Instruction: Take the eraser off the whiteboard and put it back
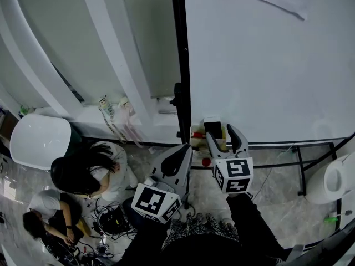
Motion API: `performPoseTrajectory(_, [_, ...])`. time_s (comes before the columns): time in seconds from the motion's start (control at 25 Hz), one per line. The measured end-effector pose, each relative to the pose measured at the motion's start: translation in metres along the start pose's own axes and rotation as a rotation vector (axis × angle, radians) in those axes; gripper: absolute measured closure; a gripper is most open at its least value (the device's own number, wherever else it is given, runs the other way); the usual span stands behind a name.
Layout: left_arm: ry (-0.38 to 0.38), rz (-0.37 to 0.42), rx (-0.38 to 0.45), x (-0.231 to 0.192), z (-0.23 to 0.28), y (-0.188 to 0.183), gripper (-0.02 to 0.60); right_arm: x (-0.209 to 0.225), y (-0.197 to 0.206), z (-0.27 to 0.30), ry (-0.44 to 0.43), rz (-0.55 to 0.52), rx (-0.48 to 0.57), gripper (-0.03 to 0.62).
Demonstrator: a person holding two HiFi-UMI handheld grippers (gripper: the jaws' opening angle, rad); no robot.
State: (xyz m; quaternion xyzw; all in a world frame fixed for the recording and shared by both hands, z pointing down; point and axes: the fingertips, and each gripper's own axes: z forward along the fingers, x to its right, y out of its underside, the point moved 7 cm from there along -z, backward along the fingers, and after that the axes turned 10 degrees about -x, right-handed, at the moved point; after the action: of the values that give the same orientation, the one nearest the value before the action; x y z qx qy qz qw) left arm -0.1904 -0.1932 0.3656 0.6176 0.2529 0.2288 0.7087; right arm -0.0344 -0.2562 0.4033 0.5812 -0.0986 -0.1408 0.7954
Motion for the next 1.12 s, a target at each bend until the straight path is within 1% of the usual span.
performPoseTrajectory(0.28, [0.011, 0.008, 0.004, 0.013, 0.006, -0.004, 0.580, 0.010, -0.006, -0.027, -0.040, -0.001, 0.049, 0.346])
performPoseTrajectory(0.32, [0.013, 0.009, 0.006, 0.015, 0.007, -0.004, 0.580, 0.012, -0.006, -0.031, -0.039, -0.006, 0.053, 0.368])
performPoseTrajectory(0.4, [0.016, 0.013, 0.007, 0.020, 0.009, -0.006, 0.580, 0.016, -0.007, -0.039, -0.025, -0.021, 0.060, 0.452])
performPoseTrajectory(0.48, [0.018, 0.016, 0.008, 0.025, 0.011, -0.007, 0.580, 0.020, -0.007, -0.046, -0.016, -0.029, 0.066, 0.510])
performPoseTrajectory(0.68, [0.022, 0.022, 0.012, 0.036, 0.016, -0.010, 0.580, 0.029, -0.009, -0.060, -0.017, -0.052, 0.082, 0.578])
performPoseTrajectory(1.12, [0.006, 0.029, 0.020, 0.059, 0.027, -0.015, 0.580, 0.043, -0.016, -0.089, -0.059, -0.071, 0.127, 0.585])
